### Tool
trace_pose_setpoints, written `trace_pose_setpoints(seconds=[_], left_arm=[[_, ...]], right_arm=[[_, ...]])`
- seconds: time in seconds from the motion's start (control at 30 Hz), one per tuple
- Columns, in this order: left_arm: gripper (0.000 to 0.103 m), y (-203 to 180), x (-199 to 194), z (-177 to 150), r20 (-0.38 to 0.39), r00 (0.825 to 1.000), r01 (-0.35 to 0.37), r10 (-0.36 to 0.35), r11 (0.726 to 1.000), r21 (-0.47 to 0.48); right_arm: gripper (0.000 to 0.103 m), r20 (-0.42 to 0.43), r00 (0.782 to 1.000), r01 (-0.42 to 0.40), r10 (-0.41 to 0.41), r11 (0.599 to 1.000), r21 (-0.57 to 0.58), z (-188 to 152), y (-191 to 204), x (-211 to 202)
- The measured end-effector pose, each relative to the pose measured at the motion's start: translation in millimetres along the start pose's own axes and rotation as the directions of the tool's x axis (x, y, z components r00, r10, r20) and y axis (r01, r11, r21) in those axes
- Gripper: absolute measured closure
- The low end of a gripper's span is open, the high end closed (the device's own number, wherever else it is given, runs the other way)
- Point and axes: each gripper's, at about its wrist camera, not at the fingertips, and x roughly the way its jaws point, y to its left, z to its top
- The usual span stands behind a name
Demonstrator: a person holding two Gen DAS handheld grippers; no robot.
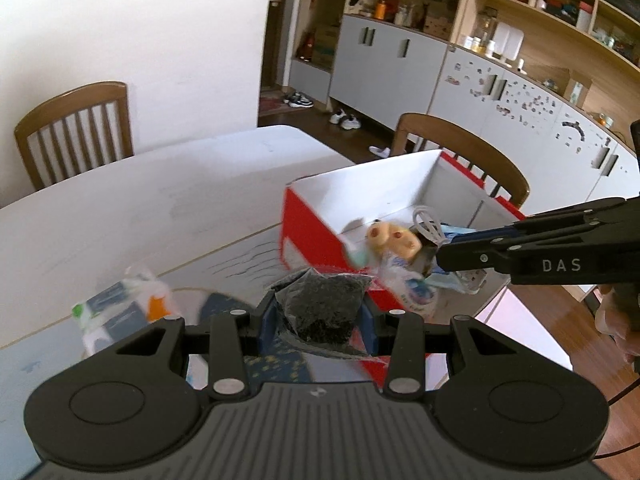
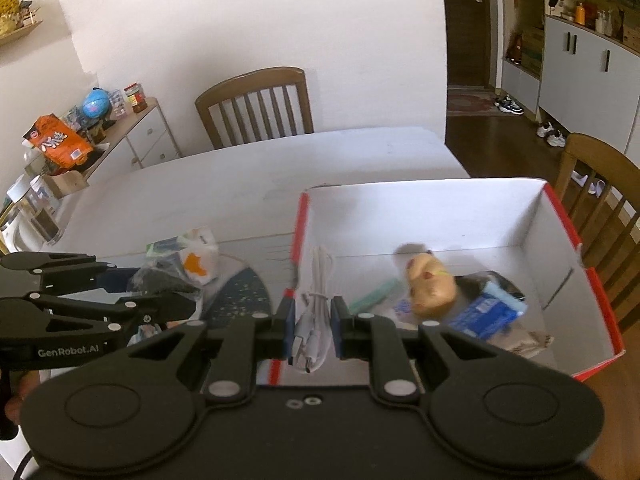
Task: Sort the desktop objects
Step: 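Carry the dark bag with left while right carries the white cable into the box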
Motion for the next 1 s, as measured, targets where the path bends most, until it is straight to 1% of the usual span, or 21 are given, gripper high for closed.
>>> trace_pose_setpoints(seconds=[0.37, 0.63, 0.8, 0.93, 1.0], left_arm=[[0.063, -40, 37, 23, -0.012, 1.000, 0.015, -0.015, 0.999, 0.045], [0.063, -62, 68, 40, -0.043, 0.999, -0.009, 0.013, 0.996, 0.094], [0.063, -69, 93, 52, -0.097, 0.994, -0.032, 0.043, 0.993, 0.113], [0.063, -73, 115, 61, -0.157, 0.985, -0.047, 0.068, 0.990, 0.136], [0.063, -74, 124, 63, -0.175, 0.981, -0.059, 0.085, 0.987, 0.149]], right_arm=[[0.085, -0.008, 1.000, 0.012, -0.012, 1.000, 0.005, 6, -49, -3], [0.085, -0.026, 1.000, 0.016, -0.016, 1.000, 0.006, 10, -82, 4], [0.085, -0.033, 0.999, 0.013, -0.013, 1.000, 0.004, 15, -98, 9], [0.085, -0.040, 0.999, 0.014, -0.014, 1.000, 0.003, 19, -109, 16], [0.085, -0.044, 0.999, 0.014, -0.014, 1.000, -0.001, 21, -113, 20]])
